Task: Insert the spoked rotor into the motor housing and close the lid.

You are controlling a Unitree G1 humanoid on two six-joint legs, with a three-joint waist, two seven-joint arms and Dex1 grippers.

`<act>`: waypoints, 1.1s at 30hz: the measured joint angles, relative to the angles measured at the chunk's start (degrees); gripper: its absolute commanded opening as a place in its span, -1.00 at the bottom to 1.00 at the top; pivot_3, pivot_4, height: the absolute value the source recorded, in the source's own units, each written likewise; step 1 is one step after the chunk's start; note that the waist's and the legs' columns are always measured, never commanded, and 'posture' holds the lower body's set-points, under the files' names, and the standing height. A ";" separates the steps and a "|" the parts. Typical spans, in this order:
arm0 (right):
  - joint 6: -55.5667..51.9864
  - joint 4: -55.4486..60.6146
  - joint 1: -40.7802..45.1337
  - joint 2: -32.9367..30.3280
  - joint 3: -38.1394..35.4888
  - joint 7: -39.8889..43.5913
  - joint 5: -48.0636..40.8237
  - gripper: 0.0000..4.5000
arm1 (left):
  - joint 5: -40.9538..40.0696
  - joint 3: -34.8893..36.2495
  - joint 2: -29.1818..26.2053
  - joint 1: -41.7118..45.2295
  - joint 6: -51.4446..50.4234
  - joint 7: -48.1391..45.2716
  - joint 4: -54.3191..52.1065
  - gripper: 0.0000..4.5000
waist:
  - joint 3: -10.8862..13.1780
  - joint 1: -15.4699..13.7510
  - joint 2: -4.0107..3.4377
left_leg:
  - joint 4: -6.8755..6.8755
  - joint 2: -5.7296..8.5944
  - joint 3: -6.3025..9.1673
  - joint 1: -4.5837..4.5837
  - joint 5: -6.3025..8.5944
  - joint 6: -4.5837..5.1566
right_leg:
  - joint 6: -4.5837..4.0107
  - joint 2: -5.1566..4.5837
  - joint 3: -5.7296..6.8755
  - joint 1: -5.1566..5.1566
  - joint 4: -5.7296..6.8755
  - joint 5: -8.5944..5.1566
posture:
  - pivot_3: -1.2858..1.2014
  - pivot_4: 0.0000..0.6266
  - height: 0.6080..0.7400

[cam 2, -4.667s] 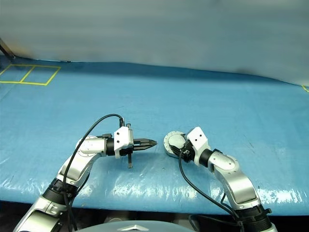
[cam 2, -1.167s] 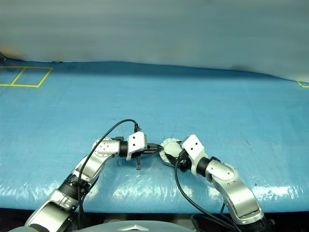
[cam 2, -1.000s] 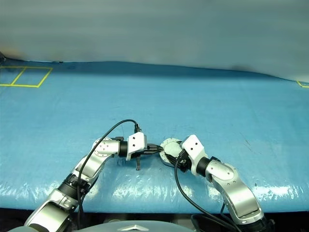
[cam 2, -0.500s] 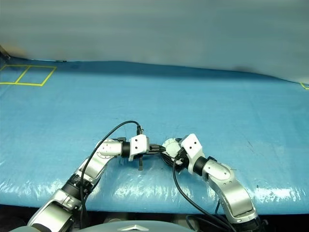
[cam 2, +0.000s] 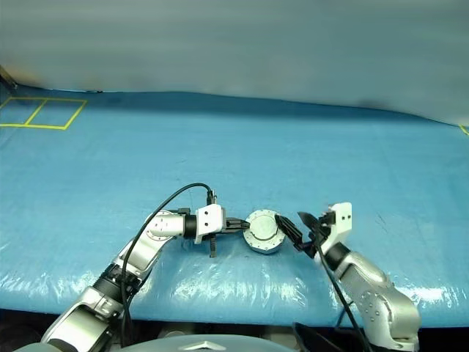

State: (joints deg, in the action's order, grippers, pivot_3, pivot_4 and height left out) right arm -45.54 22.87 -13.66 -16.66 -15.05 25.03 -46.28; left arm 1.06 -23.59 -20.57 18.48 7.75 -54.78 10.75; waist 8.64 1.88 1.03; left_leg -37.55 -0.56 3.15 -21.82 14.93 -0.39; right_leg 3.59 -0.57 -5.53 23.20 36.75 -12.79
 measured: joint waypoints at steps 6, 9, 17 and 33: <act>-3.26 -4.25 -1.92 5.47 -6.51 -3.58 -11.78 0.98 | 0.04 0.00 -0.38 -0.26 0.01 0.13 -0.30 -1.00 | 0.01 0.24 -0.11 | 0.00 -0.03 -0.06 0.01 0.00 0.00 | 0.00 0.02 -0.04 0.05 0.03 -0.01 | 0.03 -0.52 1.00; -3.21 -4.18 -3.13 7.43 -6.33 -4.26 -13.82 0.98 | 0.04 0.10 -1.11 -0.45 0.03 0.13 -0.37 -1.00 | 0.00 0.25 -0.10 | 0.08 -0.04 -0.06 -0.01 0.00 0.00 | -0.02 0.02 -0.04 0.10 0.00 -0.03 | 0.03 -0.52 1.00; -2.18 -3.81 -3.31 9.86 -1.04 -4.21 -13.82 0.98 | 0.44 0.22 -1.45 -0.46 0.10 0.27 -0.37 -1.00 | -0.02 0.27 -0.08 | 0.10 -0.06 -0.07 -0.01 0.00 0.00 | -0.04 0.02 -0.03 0.13 -0.01 -0.04 | 0.03 -0.52 1.00; 0.26 -3.35 -2.23 9.54 3.46 -5.34 -11.61 0.08 | 1.34 -0.06 -1.56 -0.39 0.02 0.32 -1.04 -1.00 | -0.01 0.22 -0.13 | 0.12 -0.04 -0.09 -0.08 0.00 0.00 | -0.03 0.00 -0.04 0.22 -0.02 -0.03 | 0.03 -0.52 1.00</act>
State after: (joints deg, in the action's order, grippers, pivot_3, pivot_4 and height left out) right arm -45.28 19.52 -15.89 -7.12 -11.59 19.69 -57.89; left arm 2.40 -23.65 -22.13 18.10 7.77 -54.46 9.71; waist 8.63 2.10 0.90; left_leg -37.44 -0.59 3.06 -21.91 14.93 -0.39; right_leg 3.56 -0.57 -5.57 23.42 36.73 -12.82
